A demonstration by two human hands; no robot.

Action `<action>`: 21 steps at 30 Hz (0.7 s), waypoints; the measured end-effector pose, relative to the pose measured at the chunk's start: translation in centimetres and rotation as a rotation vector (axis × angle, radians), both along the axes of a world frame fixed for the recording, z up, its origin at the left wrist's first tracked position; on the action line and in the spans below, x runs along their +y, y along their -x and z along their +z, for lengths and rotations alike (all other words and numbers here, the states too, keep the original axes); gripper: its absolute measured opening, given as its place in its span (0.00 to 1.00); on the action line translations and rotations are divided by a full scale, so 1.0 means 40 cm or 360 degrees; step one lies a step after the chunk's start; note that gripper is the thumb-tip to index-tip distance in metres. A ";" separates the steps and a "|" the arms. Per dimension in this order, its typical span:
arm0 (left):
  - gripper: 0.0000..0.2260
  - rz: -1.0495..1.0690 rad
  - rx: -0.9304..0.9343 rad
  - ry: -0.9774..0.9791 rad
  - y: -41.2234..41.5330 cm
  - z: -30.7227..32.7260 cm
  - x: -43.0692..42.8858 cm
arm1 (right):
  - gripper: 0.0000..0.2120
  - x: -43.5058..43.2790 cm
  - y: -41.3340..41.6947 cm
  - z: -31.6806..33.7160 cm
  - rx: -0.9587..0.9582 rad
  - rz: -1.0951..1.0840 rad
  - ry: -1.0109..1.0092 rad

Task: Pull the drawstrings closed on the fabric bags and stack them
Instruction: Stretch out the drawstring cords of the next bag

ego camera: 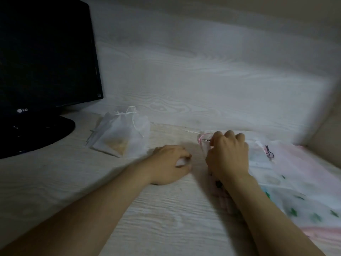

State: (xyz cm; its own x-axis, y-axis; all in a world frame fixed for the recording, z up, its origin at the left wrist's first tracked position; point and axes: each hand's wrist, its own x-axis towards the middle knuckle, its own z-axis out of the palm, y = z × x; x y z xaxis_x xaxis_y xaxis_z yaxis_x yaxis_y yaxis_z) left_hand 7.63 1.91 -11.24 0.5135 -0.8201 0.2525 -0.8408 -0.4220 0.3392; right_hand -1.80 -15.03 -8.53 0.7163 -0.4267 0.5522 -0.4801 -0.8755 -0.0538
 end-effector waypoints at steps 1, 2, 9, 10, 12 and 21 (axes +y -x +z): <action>0.21 0.0024 0.0004 -0.0037 0.006 0.000 -0.007 | 0.11 -0.009 0.007 0.001 0.0071 -0.0110 -0.0043; 0.22 0.0048 -0.0006 -0.0031 0.010 0.001 -0.011 | 0.14 -0.016 0.013 0.000 0.0116 -0.0162 -0.0147; 0.18 0.0055 -0.0016 0.0038 0.001 0.001 -0.009 | 0.10 -0.014 0.039 0.011 0.0187 -0.0070 -0.0328; 0.18 0.0052 -0.0017 0.0039 0.001 0.000 -0.008 | 0.06 -0.011 0.043 0.015 0.0199 -0.0075 -0.0316; 0.18 0.0050 -0.0019 0.0047 0.001 0.001 -0.009 | 0.04 -0.005 0.049 0.024 0.0214 -0.0099 -0.0322; 0.12 0.0136 0.0131 0.0355 -0.008 -0.003 0.001 | 0.17 0.007 0.021 0.026 -0.0081 0.0064 -0.0113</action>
State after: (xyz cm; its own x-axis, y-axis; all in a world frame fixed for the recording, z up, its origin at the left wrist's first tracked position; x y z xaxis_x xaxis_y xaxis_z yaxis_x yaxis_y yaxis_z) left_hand 7.97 1.95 -11.36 0.6049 -0.7014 0.3770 -0.7710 -0.3974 0.4977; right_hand -2.66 -14.76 -7.48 0.7053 -0.4376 0.5578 -0.4398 -0.8871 -0.1399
